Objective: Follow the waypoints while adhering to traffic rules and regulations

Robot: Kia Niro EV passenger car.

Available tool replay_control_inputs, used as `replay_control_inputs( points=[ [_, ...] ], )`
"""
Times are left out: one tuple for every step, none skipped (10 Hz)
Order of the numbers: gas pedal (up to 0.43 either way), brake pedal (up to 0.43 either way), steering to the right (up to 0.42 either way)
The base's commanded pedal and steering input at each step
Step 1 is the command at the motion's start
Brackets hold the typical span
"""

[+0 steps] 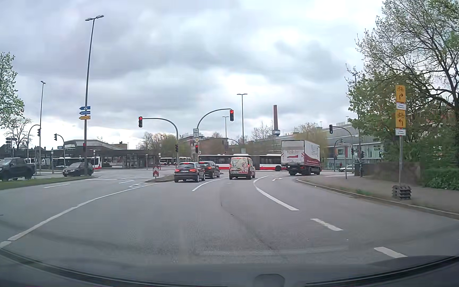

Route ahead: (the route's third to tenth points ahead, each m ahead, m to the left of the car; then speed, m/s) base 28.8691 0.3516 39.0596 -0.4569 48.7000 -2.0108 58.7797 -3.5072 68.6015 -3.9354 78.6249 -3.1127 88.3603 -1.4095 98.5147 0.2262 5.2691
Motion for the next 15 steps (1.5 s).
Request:
replay_control_inputs(
  points=[
    [0.098, 0.0, -0.086],
    [0.098, 0.0, -0.081],
    [0.098, 0.0, -0.075],
    [0.087, 0.0, -0.066],
    [0.079, 0.0, -0.056],
    [0.067, 0.0, -0.047],
    [0.047, 0.0, -0.036],
    [0.047, 0.006, -0.023],
    [0.039, 0.0, -0.016],
    [0.039, 0.0, -0.013],
    [0.039, 0.0, -0.011],
    [0.039, 0.0, -0.006],
    [0.039, 0.0, 0.0],
    [0.039, 0.0, 0.003],
    [0.039, 0.0, 0.006]
  ],
)
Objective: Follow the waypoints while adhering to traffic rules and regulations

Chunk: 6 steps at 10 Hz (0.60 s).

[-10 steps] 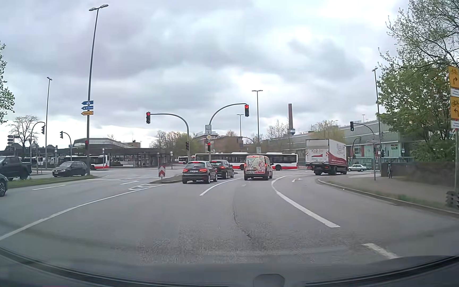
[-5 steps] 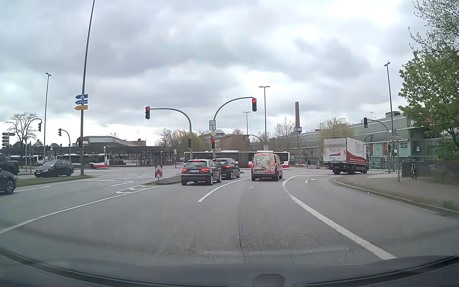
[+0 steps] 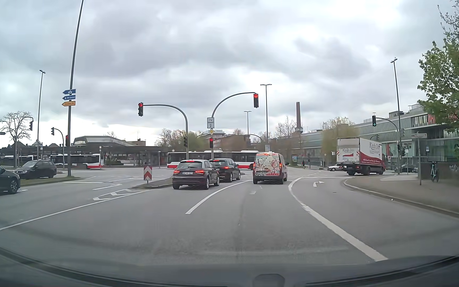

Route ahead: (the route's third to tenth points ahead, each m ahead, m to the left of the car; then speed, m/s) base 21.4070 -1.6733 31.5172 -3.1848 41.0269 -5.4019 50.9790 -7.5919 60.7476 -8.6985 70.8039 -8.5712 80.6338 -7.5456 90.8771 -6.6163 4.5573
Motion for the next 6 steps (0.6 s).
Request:
replay_control_inputs(
  points=[
    [0.039, 0.0, 0.008],
    [0.039, 0.0, 0.012],
    [0.039, 0.0, 0.014],
    [0.039, 0.0, 0.015],
    [0.008, 0.0, 0.014],
    [0.0, 0.006, 0.01]
  ],
)
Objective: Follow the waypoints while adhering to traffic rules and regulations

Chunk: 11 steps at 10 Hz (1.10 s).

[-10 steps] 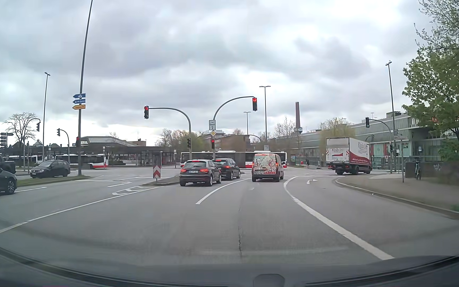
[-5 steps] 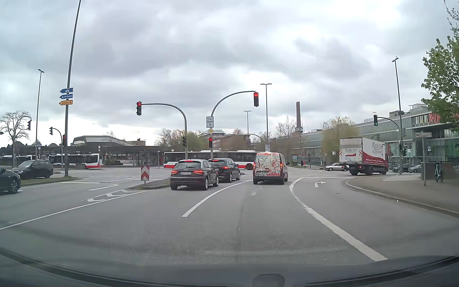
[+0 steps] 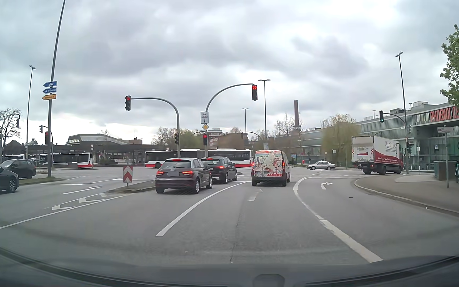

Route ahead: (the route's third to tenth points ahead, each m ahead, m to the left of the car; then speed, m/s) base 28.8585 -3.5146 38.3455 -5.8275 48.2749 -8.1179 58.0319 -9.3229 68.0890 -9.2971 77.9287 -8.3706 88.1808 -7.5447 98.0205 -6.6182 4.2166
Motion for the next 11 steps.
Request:
replay_control_inputs(
  points=[
    [0.0, 0.0, 0.007],
    [0.0, 0.0, 0.006],
    [0.0, 0.0, 0.006],
    [0.0, 0.0, 0.007],
    [0.0, 0.0, 0.01],
    [0.0, 0.0, 0.012],
    [0.0, 0.0, 0.013],
    [0.0, 0.0, 0.015],
    [0.0, 0.006, 0.017],
    [0.0, 0.0, 0.02],
    [0.0, 0.0, 0.02]
  ],
)
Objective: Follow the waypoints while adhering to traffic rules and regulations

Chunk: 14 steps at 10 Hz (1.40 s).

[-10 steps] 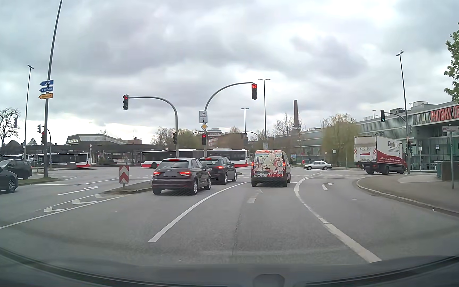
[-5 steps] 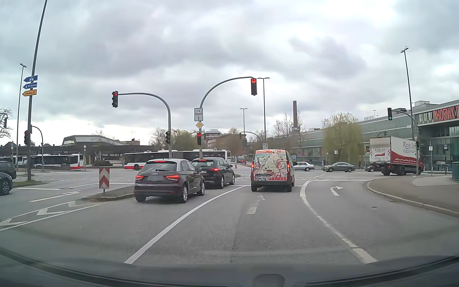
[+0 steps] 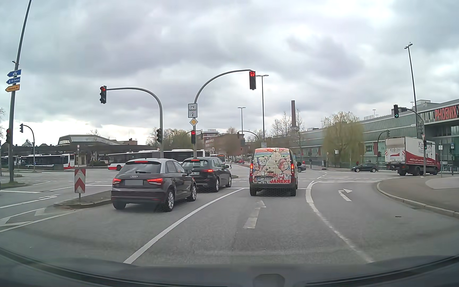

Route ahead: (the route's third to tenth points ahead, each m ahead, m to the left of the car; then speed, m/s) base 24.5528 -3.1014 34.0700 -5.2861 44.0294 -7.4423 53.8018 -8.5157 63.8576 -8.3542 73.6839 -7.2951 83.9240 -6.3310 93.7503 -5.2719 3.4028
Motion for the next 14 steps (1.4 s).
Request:
replay_control_inputs(
  points=[
    [0.0, 0.0, 0.02],
    [0.0, 0.006, 0.022],
    [0.0, 0.0, 0.024],
    [0.0, 0.0, 0.025],
    [0.0, 0.018, 0.026],
    [0.0, 0.043, 0.025],
    [0.0, 0.098, 0.025],
    [0.0, 0.146, 0.025],
    [0.0, 0.171, 0.026],
    [0.0, 0.189, 0.028],
    [0.0, 0.195, 0.032],
    [0.0, 0.201, 0.033],
    [0.0, 0.201, 0.033],
    [0.0, 0.195, 0.033]
  ],
)
